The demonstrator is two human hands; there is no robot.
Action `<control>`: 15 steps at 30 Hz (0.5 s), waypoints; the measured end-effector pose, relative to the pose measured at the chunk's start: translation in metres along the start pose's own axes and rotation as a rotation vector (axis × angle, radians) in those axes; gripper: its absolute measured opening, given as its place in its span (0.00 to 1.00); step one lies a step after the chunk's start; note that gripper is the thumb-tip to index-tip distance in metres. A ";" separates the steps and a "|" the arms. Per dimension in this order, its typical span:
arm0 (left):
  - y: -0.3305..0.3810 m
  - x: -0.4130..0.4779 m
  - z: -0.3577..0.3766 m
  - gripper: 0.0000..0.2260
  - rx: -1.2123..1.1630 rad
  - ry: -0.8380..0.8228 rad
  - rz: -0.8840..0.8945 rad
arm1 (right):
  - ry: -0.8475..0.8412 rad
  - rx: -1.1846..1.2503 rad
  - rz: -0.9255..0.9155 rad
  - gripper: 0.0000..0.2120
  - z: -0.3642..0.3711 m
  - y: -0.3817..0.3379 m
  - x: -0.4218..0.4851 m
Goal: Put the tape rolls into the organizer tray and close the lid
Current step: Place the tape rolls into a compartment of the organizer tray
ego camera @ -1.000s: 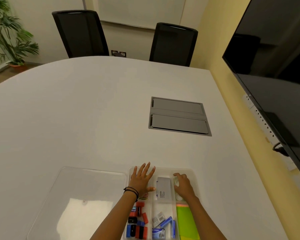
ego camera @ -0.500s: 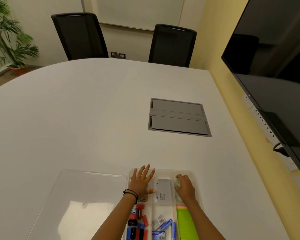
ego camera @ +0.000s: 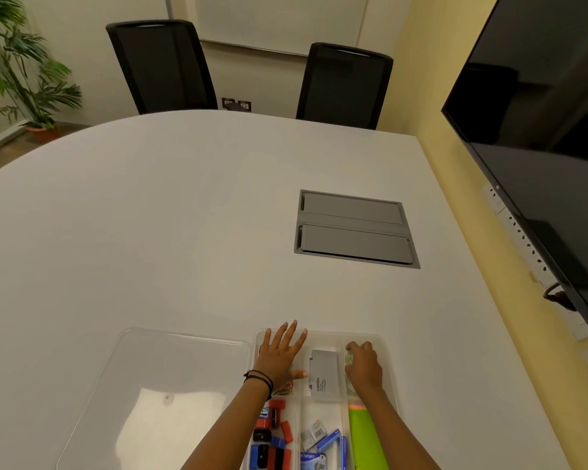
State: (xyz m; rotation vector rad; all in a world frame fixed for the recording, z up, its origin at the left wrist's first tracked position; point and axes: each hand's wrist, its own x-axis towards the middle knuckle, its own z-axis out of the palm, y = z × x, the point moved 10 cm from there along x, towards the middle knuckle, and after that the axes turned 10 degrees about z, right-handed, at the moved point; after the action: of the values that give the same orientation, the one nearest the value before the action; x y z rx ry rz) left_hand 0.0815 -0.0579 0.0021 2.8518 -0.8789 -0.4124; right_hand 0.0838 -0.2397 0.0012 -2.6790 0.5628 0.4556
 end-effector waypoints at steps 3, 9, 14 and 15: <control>-0.002 0.001 -0.005 0.40 0.005 0.033 -0.010 | 0.009 -0.003 -0.001 0.17 0.000 -0.002 0.000; 0.000 0.003 -0.005 0.40 -0.005 0.060 0.010 | 0.018 0.049 0.015 0.15 0.000 -0.001 0.002; 0.000 -0.002 -0.010 0.41 -0.012 0.034 0.013 | 0.029 0.044 0.015 0.16 0.001 -0.002 0.001; -0.002 0.000 -0.005 0.42 -0.111 0.016 0.006 | 0.026 0.047 0.016 0.16 0.002 -0.002 0.002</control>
State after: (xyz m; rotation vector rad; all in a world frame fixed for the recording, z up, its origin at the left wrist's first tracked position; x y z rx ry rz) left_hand 0.0840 -0.0565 0.0064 2.7471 -0.8341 -0.4229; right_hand 0.0857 -0.2378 -0.0001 -2.6407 0.5951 0.4079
